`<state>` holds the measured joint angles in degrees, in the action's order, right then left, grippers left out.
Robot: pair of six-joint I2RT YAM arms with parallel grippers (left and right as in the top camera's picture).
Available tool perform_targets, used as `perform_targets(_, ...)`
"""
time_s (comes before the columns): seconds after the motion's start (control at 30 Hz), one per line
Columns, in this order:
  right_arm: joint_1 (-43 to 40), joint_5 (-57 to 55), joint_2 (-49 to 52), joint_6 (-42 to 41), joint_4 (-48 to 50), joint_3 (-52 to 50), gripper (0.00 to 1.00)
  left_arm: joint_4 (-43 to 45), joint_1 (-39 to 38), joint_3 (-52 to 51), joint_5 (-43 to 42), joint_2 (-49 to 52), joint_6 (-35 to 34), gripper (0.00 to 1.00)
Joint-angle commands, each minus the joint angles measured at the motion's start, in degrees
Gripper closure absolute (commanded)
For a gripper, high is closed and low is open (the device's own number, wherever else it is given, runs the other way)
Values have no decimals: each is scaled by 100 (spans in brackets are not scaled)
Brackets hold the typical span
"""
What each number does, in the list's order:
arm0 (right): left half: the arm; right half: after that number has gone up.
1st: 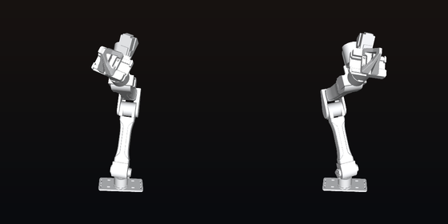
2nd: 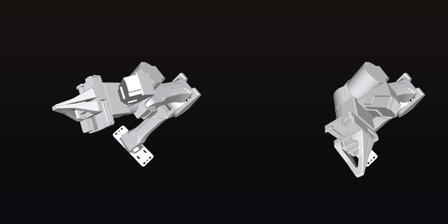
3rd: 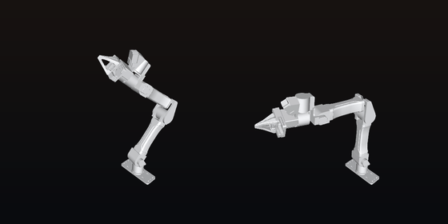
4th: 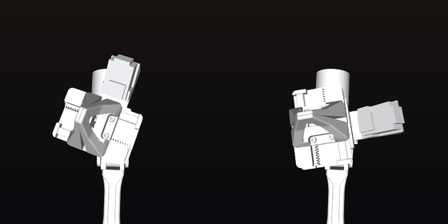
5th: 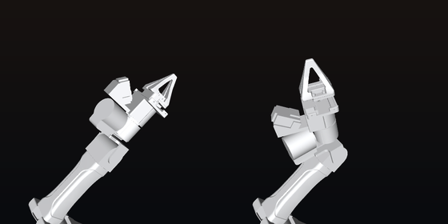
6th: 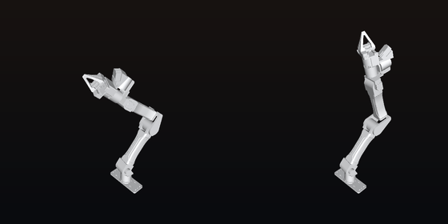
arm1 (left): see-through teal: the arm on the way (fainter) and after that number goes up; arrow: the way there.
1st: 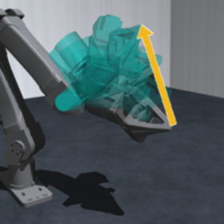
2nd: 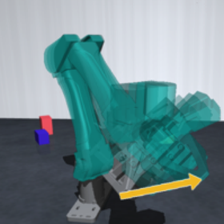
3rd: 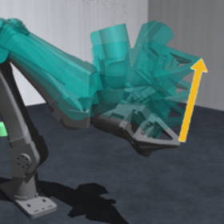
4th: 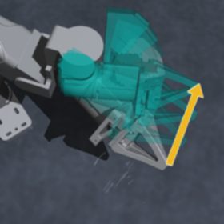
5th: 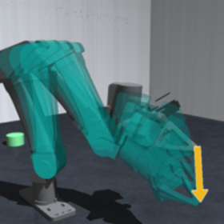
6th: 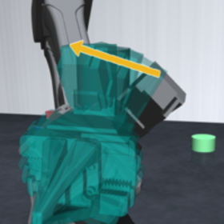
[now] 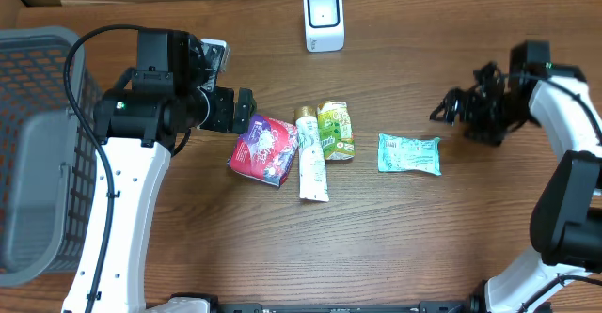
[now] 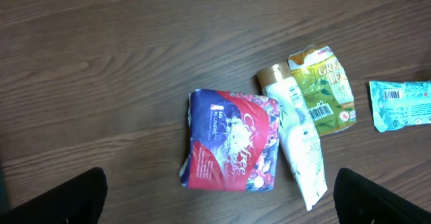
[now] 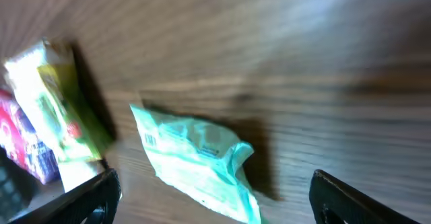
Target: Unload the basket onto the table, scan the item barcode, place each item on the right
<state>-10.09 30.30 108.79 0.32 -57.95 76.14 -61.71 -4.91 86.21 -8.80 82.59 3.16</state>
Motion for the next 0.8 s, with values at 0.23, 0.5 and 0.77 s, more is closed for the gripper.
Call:
perform_targets(0.23, 37, 1008, -33, 426, 1624, -1600, 15, 4, -15, -26, -2, 2, -37, 1)
perform_targets(0.5, 50, 1045, -17, 424, 2555, -2406, 24, 4, -15, -26, -2, 2, -39, 0)
perform_targets(0.77, 48, 1224, -17, 422, 2726, -2583, 55, 4, -15, -26, -2, 2, -37, 0)
